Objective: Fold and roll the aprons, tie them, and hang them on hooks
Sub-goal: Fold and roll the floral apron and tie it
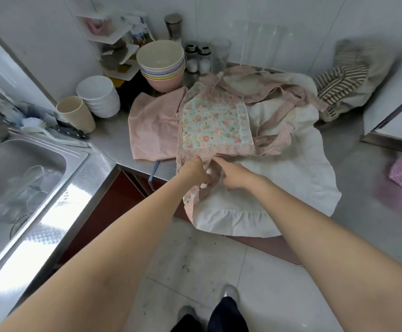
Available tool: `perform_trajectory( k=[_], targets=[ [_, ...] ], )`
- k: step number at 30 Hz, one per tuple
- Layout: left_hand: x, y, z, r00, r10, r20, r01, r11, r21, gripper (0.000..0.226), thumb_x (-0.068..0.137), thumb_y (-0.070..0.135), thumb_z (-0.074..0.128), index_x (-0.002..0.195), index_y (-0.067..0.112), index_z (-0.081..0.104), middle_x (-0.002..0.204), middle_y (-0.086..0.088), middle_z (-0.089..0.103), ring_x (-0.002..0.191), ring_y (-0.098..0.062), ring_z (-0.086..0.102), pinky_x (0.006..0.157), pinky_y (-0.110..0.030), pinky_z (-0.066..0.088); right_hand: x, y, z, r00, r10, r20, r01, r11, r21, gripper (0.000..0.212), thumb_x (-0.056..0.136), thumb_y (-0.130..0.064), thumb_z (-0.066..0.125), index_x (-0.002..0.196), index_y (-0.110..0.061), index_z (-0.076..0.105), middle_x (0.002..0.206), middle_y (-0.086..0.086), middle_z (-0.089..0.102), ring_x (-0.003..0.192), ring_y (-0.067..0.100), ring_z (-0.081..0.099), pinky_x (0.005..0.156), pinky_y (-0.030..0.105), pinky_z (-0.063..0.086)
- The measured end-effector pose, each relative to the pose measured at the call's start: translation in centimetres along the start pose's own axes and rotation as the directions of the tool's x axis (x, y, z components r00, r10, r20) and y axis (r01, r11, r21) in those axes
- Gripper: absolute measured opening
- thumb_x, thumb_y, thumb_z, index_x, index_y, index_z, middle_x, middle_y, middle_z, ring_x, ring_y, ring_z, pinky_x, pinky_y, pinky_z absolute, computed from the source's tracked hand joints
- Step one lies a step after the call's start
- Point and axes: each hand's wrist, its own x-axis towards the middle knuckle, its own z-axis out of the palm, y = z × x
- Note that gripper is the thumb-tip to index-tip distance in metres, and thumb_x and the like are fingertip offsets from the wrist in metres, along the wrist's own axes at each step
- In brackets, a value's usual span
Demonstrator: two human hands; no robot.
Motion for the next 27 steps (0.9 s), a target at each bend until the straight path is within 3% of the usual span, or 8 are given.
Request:
perform_trajectory(
  k=[3, 5, 7, 13, 15, 20, 24, 27],
  targets=[
    [0.4, -0.6, -0.1, 1.000, 0.000, -0.016, -0.001, 0.998, -0.066, 0.020, 0.093, 0.022, 0.052, 0.080, 0.007, 0.058, 0.055, 0.000, 0.060, 0.055, -0.014, 0.055, 0.047, -0.021, 0.040, 0.6, -1.5, 0.3, 0.996, -0.065, 0.057, 0.056, 0.989, 0.138, 0.077, 0.088, 0.007, 0.039, 0.149, -0.034, 0.014, 0.137, 0.009, 0.046, 0.113, 0.025, 0.052, 0.074, 0.024, 0.042],
    [0.0, -0.6, 0.0, 0.997, 0.059, -0.058, -0.058, 0.998, 0.028, 0.021, 0.092, 0.012, 0.046, 0.090, 0.005, 0.065, 0.062, -0.004, 0.065, 0.065, -0.018, 0.062, 0.059, -0.026, 0.045, 1.0, -1.6, 0.7, 0.996, -0.057, 0.072, 0.029, 0.938, 0.344, 0.077, 0.086, 0.011, 0.045, 0.149, -0.025, 0.019, 0.134, 0.011, 0.048, 0.108, 0.022, 0.053, 0.066, 0.018, 0.043],
    [-0.5, -0.9, -0.1, 0.983, 0.174, -0.055, -0.169, 0.981, 0.094, 0.021, 0.090, 0.009, 0.047, 0.097, 0.004, 0.066, 0.083, -0.013, 0.068, 0.081, -0.026, 0.065, 0.073, -0.030, 0.047, 1.1, -1.6, 0.6, 0.993, 0.002, 0.121, -0.083, 0.738, 0.669, 0.066, 0.081, 0.014, 0.049, 0.139, -0.016, 0.036, 0.112, 0.009, 0.056, 0.083, 0.016, 0.055, 0.058, 0.017, 0.044],
    [-1.9, -5.0, -2.9, 0.967, 0.234, 0.100, -0.228, 0.971, -0.064, 0.027, 0.096, 0.020, 0.046, 0.087, 0.005, 0.067, 0.046, 0.014, 0.058, 0.040, 0.007, 0.050, 0.050, -0.005, 0.039, 1.1, -4.3, -2.7, 0.940, 0.340, -0.022, 0.013, 0.029, 0.999, 0.011, 0.087, -0.008, 0.050, 0.082, -0.009, 0.060, 0.082, 0.005, 0.064, 0.066, 0.016, 0.056, 0.053, 0.022, 0.046],
    [-2.0, -5.9, -3.4, 0.970, 0.237, 0.044, -0.229, 0.962, -0.147, 0.031, 0.097, 0.023, 0.047, 0.087, 0.003, 0.068, 0.042, 0.015, 0.058, 0.038, 0.007, 0.047, 0.045, -0.006, 0.037, 1.0, -6.5, -3.8, 0.846, 0.481, -0.231, 0.119, 0.252, 0.961, 0.021, 0.088, -0.008, 0.047, 0.069, -0.010, 0.056, 0.071, 0.004, 0.064, 0.057, 0.014, 0.054, 0.046, 0.016, 0.042],
    [-3.0, -5.5, -4.7, 0.995, 0.088, 0.049, -0.078, 0.980, -0.186, 0.033, 0.096, 0.023, 0.045, 0.076, 0.007, 0.066, 0.037, 0.011, 0.056, 0.031, 0.002, 0.044, 0.037, -0.011, 0.036, 0.9, -13.4, -5.8, 0.634, 0.216, -0.742, 0.477, 0.647, 0.595, 0.020, 0.092, -0.006, 0.043, 0.080, -0.008, 0.059, 0.065, -0.001, 0.064, 0.052, 0.004, 0.048, 0.055, 0.019, 0.040],
    [-3.2, -6.7, -4.5, 0.989, -0.136, 0.057, 0.147, 0.945, -0.293, 0.039, 0.099, 0.021, 0.031, 0.086, 0.001, 0.062, 0.048, 0.000, 0.064, 0.034, -0.007, 0.052, 0.040, -0.017, 0.039, 1.4, -14.9, -6.4, 0.903, -0.051, -0.426, 0.313, 0.756, 0.575, 0.025, 0.097, -0.009, 0.045, 0.119, -0.001, 0.052, 0.083, 0.010, 0.064, 0.061, 0.012, 0.056, 0.047, 0.018, 0.046],
    [-3.8, -8.1, -3.8, 0.959, -0.283, 0.024, 0.283, 0.948, -0.145, 0.037, 0.098, 0.018, 0.033, 0.089, -0.002, 0.062, 0.070, -0.011, 0.070, 0.050, -0.017, 0.059, 0.056, -0.025, 0.048, 1.2, -12.7, -4.5, 0.990, -0.044, -0.132, 0.115, 0.797, 0.592, 0.051, 0.092, -0.012, 0.057, 0.136, -0.001, 0.035, 0.115, 0.017, 0.055, 0.095, 0.026, 0.062, 0.076, 0.031, 0.057]
  ],
)
